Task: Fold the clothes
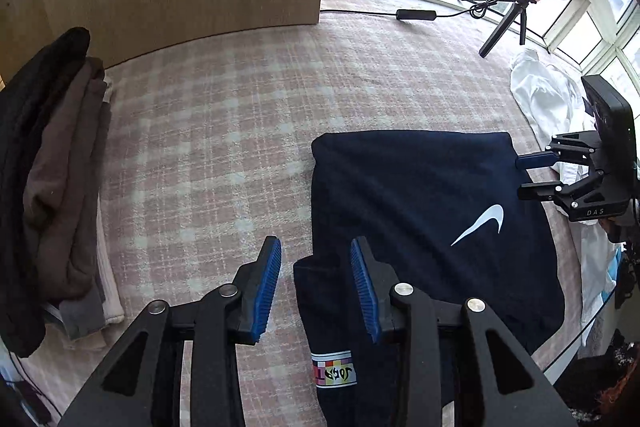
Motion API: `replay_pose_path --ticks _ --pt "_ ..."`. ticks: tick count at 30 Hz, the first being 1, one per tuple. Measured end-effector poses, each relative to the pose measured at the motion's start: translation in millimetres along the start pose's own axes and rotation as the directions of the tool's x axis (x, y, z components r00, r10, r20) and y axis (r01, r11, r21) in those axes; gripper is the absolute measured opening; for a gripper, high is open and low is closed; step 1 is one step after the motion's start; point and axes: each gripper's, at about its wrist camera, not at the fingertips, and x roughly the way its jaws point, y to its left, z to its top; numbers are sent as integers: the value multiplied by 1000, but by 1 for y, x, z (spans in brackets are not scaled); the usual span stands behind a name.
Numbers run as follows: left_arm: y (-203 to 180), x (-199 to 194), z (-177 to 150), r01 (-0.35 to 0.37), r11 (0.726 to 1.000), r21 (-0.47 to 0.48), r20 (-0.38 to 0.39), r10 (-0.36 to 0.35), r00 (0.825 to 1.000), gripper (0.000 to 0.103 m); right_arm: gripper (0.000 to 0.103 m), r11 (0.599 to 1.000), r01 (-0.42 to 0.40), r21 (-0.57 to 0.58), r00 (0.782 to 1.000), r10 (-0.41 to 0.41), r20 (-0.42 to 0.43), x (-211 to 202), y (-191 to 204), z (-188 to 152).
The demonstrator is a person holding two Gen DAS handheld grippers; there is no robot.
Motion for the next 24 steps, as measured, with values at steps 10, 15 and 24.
replay_pose_path --ticks 10,15,24 --pt "63 12 15 161 979 123 -41 -157 987 36 45 991 -131 42 988 127 85 37 143 71" --pt "72 21 16 229 956 184 -63 -221 973 37 45 995 -18 99 1000 18 -1 88 160 98" --pt "72 43 38 339 895 289 -86 -329 940 38 39 967 179 182 983 -170 -64 102 146 113"
